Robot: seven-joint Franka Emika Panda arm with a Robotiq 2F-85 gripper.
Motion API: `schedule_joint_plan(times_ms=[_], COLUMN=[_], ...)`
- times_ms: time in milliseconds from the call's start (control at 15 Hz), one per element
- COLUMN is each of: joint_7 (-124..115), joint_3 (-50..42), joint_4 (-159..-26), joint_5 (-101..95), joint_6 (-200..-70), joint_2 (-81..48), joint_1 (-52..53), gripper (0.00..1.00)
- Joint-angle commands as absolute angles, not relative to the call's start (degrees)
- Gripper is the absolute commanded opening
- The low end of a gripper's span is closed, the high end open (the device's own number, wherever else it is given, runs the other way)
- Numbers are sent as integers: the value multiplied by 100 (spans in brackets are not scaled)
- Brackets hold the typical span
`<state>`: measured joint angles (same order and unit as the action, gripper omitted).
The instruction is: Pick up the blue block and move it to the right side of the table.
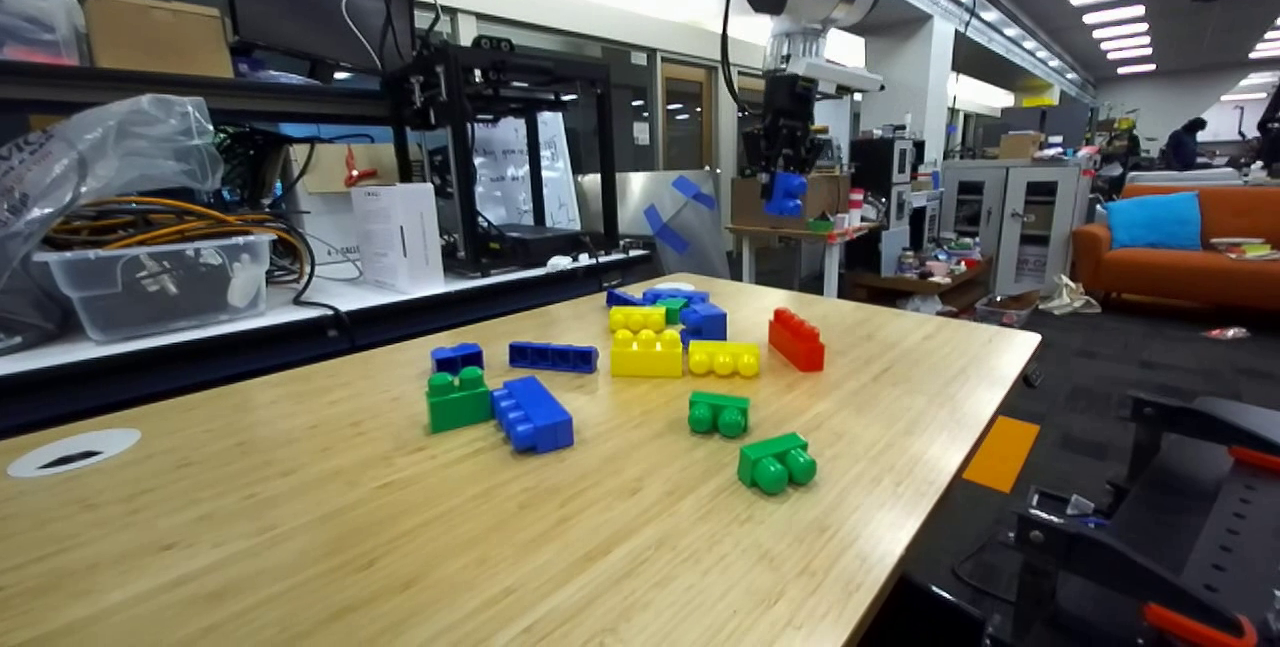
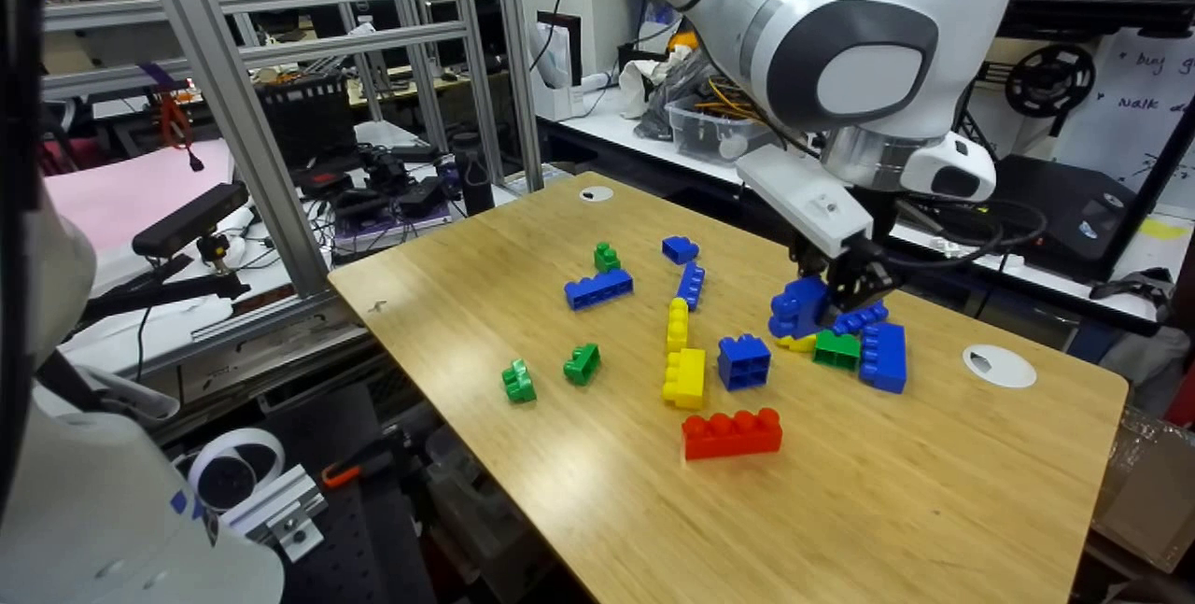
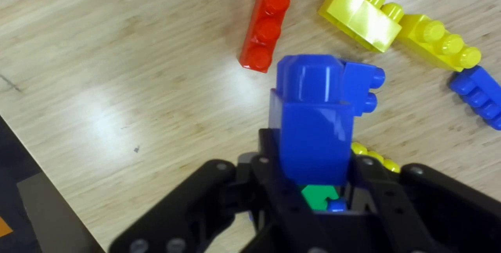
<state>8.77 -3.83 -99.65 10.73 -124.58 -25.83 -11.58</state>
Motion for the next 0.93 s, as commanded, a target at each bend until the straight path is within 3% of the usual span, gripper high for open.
schedule_joint_plan(times_ms=[0, 800, 867], joint_7=[858, 806, 836], joint_3=[-319, -267, -250], joint_4=[-9166, -7881, -8056], joint_5=[906, 758, 825], joint_6=[-11925, -11213, -11407], joint_2=[-3133, -4087, -3998], joint_1=[-1067, -962, -988], gripper=[11, 11, 36])
